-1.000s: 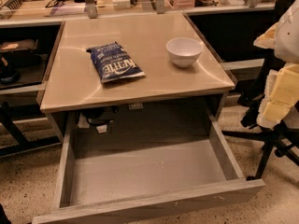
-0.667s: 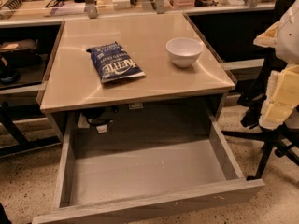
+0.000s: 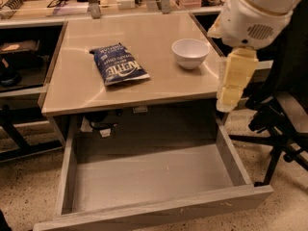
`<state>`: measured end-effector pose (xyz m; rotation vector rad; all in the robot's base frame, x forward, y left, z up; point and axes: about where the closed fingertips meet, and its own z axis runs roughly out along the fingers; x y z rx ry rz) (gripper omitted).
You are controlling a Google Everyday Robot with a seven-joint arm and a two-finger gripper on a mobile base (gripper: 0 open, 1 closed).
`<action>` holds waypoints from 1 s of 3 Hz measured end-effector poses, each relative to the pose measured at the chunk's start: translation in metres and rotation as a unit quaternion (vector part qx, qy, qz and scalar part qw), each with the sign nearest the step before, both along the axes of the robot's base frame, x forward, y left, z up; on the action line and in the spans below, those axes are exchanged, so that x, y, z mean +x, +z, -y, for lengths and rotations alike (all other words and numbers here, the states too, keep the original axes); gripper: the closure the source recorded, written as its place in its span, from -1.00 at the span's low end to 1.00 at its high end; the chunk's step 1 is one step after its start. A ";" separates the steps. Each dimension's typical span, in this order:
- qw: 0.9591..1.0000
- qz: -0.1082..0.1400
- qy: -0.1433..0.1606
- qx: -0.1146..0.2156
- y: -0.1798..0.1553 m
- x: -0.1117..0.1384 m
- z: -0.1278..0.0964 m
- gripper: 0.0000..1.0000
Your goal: Place blue chip bag into top drawer
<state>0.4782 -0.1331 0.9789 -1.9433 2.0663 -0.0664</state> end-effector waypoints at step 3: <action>0.998 -0.003 0.057 0.005 -0.011 0.039 -0.069 -1.00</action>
Offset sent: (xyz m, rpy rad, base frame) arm 0.0283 0.0498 -0.0105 -0.0084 0.0292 0.0810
